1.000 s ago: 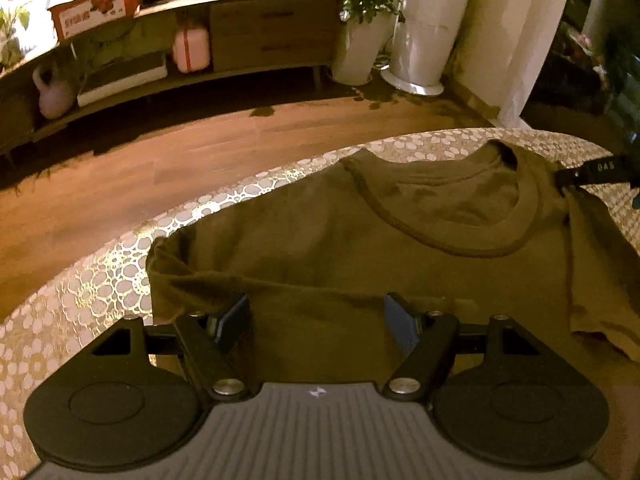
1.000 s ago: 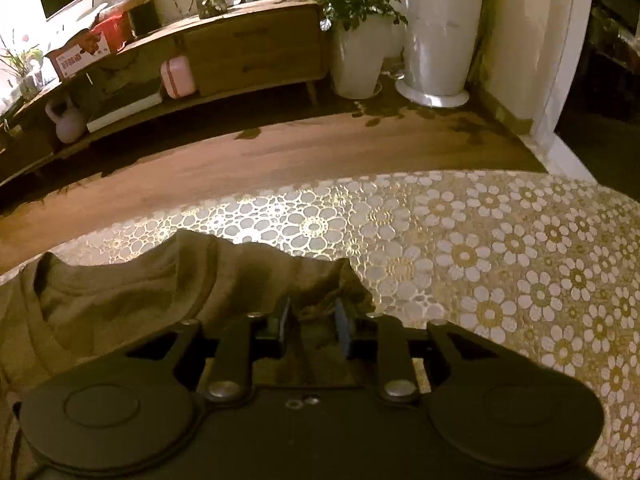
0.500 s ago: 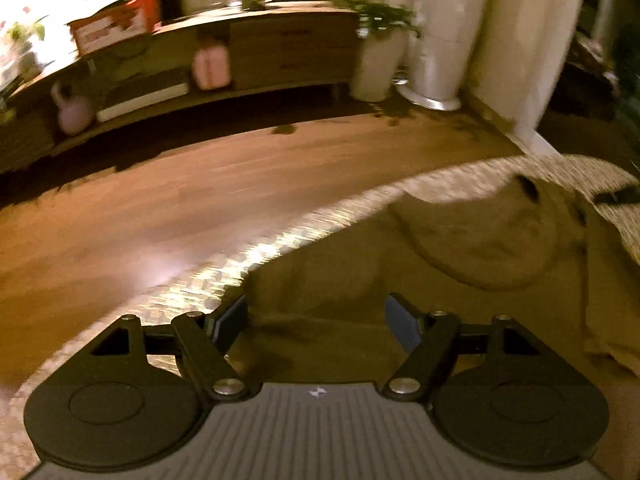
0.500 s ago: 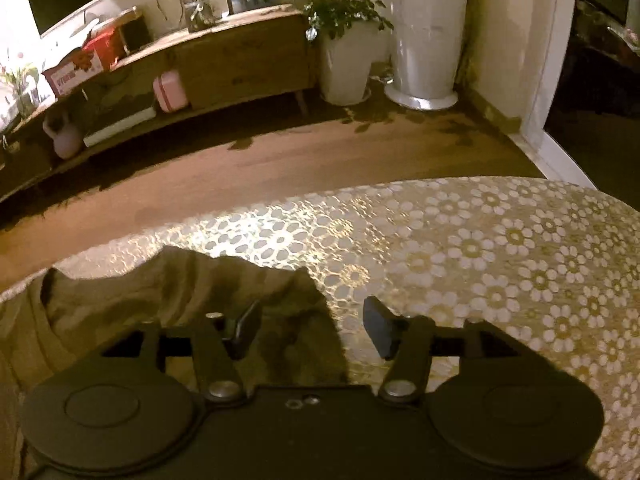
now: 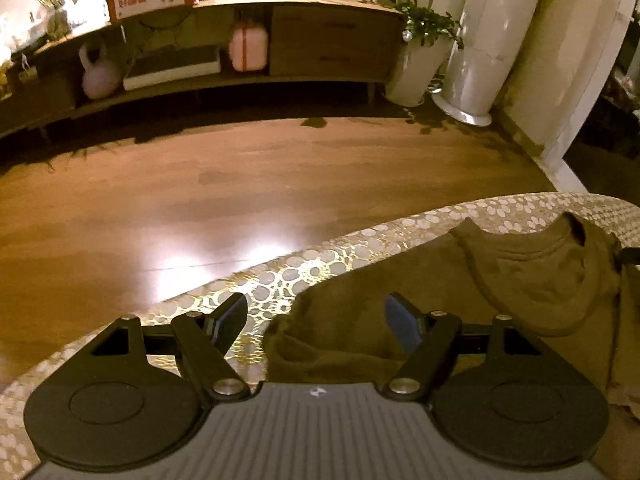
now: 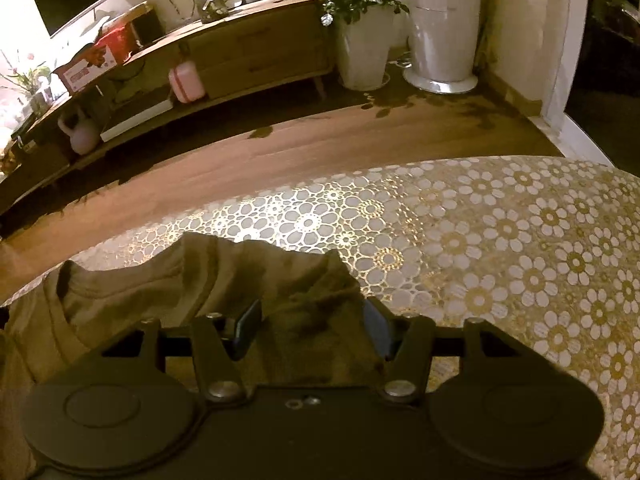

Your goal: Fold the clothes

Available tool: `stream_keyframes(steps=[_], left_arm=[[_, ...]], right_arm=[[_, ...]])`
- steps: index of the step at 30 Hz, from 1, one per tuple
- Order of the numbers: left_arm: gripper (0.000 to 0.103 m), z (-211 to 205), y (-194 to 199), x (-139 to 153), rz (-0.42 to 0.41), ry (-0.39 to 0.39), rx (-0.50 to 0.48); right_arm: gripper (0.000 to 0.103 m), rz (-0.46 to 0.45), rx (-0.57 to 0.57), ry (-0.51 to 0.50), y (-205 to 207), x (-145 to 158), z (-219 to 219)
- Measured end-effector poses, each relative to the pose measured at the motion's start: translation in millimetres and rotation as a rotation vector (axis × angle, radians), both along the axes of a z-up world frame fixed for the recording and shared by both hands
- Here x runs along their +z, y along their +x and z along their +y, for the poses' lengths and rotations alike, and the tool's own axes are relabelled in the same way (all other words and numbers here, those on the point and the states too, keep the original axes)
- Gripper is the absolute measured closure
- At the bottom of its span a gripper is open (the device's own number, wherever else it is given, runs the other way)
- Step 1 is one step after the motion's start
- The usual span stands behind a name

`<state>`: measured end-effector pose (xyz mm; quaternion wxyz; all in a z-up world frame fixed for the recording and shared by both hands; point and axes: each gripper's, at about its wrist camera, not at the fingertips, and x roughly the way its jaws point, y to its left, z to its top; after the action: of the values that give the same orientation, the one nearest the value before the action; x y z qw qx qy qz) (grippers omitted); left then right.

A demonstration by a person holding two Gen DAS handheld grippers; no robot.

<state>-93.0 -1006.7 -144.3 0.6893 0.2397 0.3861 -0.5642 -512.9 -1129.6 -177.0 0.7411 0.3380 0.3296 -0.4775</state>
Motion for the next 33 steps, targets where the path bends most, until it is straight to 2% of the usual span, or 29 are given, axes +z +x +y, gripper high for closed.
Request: stream_keyframes(steps=[10,15,22,33], left_arm=[[0.027,-2,-8,-8,0.016,0.011,-0.008],[0.028,0,-12,-9,0.028,0.001,-0.018],[0.028,-1,-18,-9,0.022,0.001,-0.022],[0.028,-2,-23,-9,-0.002,-0.003,-0.026]], right_arm=[[0.0,-0.019,-0.024,-0.006,3,-9,-3],[0.0,0.028,-0.007,-0.035,10,-10,0],[0.0,0.013,-0.053,-0.041,2,-8,-5],[0.0,0.114,-0.022,-0.086,24,-15,-5]])
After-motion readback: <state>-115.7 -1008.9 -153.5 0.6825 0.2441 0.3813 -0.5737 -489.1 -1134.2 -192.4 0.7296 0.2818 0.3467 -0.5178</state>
